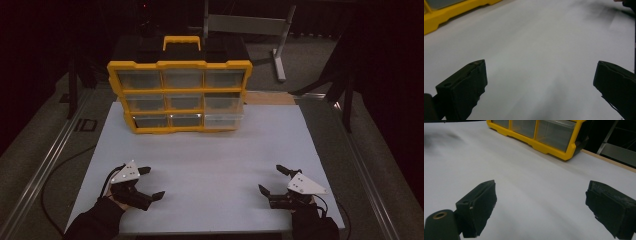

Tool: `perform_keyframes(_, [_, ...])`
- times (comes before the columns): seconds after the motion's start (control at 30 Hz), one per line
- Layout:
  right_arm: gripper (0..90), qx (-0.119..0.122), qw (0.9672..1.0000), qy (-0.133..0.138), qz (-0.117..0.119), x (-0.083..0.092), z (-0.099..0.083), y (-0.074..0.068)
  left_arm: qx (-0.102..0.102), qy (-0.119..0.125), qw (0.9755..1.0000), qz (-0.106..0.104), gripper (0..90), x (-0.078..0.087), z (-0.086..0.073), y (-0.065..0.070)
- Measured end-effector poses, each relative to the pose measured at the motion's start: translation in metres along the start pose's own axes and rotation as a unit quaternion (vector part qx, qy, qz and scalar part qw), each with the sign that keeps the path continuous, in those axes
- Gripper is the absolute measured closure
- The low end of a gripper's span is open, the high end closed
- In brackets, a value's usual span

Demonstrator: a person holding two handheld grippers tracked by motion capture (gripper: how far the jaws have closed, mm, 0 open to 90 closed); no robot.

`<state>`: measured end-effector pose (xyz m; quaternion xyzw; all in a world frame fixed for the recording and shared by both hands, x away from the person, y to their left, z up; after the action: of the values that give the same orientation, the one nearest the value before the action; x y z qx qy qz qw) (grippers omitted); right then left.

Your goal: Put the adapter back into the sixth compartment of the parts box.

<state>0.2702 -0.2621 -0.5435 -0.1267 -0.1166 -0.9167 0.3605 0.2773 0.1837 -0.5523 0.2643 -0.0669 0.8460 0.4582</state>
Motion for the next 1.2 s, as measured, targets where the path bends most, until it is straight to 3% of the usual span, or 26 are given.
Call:
perform_keyframes(0.2, [9.7,0.0,1.0,0.0,0.0,0.0,0.0,0.0,0.004,-0.014,0.9999,0.003,0.0,0.002,-0.011,0.0])
perform_keyframes(0.53, [9.7,-0.001,1.0,0.0,-0.001,0.001,0.0,0.0,0.005,-0.015,0.9997,0.019,0.0,0.009,-0.019,-0.002])
perform_keyframes(1.07, [9.7,0.001,1.0,0.0,0.0,0.001,0.0,0.0,-0.003,0.006,0.9991,0.043,0.0,0.015,-0.021,-0.003])
perform_keyframes(1.2, [9.7,0.002,1.0,-0.001,0.001,0.0,0.0,0.0,-0.004,0.006,0.9992,0.039,0.0,0.015,-0.022,-0.002])
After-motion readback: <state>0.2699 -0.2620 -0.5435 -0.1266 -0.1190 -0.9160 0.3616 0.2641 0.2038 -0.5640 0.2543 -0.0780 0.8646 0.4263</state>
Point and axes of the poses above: each handheld gripper's, and its own axes: x roughly backward along the jaws, z roughly out of its top, y roughly to its right, the point moved 4 cm from there along -x, roughly forward along the jaws, and after that the axes turned 3 degrees about y, right-handed, at the moved point
